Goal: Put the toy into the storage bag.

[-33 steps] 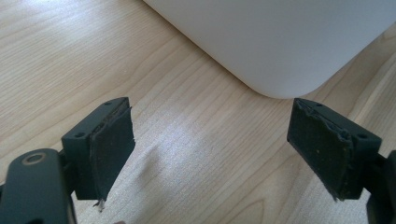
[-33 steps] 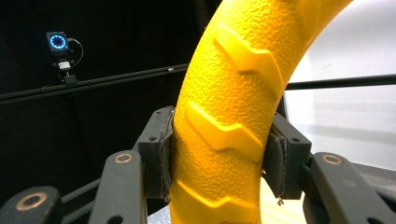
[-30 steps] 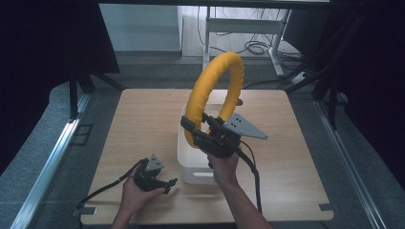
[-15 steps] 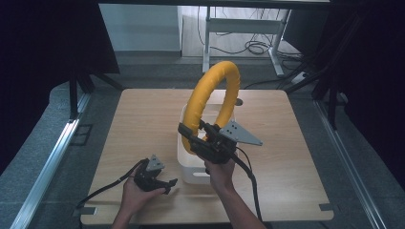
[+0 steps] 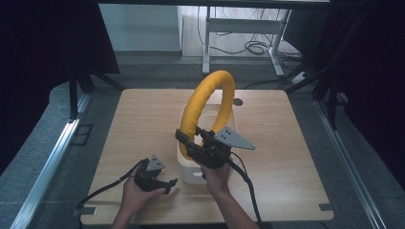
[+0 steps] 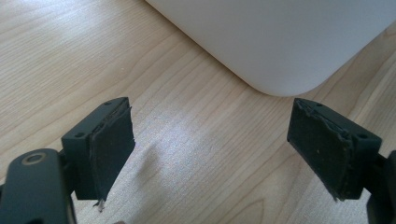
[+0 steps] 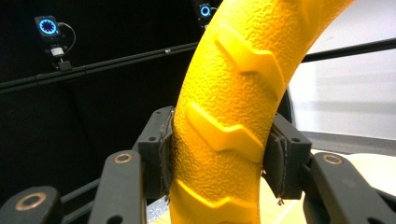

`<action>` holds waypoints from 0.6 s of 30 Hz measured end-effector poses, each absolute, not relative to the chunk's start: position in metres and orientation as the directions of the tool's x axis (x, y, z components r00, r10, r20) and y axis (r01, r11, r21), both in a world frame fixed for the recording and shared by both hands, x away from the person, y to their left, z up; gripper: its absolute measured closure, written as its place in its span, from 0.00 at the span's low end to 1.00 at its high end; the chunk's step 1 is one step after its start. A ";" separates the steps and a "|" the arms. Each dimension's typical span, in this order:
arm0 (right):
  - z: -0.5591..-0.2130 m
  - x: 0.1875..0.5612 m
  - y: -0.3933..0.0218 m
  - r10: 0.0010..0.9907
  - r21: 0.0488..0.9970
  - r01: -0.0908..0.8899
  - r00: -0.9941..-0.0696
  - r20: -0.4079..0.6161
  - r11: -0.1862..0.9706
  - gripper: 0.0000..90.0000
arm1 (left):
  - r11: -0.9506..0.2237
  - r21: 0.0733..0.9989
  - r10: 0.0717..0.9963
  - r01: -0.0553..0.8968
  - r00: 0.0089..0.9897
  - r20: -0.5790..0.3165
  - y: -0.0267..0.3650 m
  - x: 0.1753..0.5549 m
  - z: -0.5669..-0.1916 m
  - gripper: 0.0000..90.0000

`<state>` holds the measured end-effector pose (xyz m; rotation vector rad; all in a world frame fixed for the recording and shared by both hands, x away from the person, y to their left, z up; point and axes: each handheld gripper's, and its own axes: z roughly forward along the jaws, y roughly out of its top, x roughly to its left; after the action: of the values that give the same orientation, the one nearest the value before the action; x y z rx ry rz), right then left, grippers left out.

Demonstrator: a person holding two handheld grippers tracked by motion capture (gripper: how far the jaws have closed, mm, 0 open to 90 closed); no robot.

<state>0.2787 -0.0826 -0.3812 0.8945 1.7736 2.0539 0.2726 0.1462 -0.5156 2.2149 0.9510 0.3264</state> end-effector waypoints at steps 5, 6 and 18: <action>-0.389 0.279 -0.079 0.586 0.962 0.189 -0.764 0.270 -0.196 0.55 | -0.490 0.685 0.713 0.539 0.700 -0.040 0.146 0.273 -0.516 0.17; -0.391 0.279 -0.078 0.584 0.962 0.193 -0.765 0.272 -0.195 0.55 | -0.491 0.685 0.713 0.539 0.700 -0.041 0.146 0.273 -0.516 0.17; -0.407 0.276 -0.073 0.588 0.956 0.227 -0.754 0.292 -0.184 0.55 | -0.489 0.684 0.713 0.541 0.700 -0.043 0.146 0.272 -0.516 0.17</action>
<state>0.2760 -0.0728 -0.4070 0.9467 1.8173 2.0260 0.2724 0.1455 -0.5162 2.2150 0.9520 0.3221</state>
